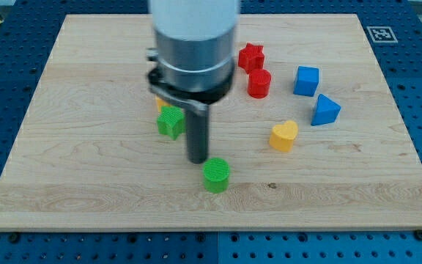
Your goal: Point your arm at the green star
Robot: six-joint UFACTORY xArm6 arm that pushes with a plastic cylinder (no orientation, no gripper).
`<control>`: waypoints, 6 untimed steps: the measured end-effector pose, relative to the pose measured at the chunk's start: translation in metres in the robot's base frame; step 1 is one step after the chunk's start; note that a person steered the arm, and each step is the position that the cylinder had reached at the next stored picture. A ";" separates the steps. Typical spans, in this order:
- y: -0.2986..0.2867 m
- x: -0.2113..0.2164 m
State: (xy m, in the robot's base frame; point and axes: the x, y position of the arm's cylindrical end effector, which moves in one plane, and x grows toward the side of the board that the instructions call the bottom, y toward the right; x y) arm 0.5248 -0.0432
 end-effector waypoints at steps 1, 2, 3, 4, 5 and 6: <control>-0.068 -0.008; -0.098 -0.054; -0.098 -0.087; -0.097 -0.083; -0.075 -0.074; -0.048 -0.074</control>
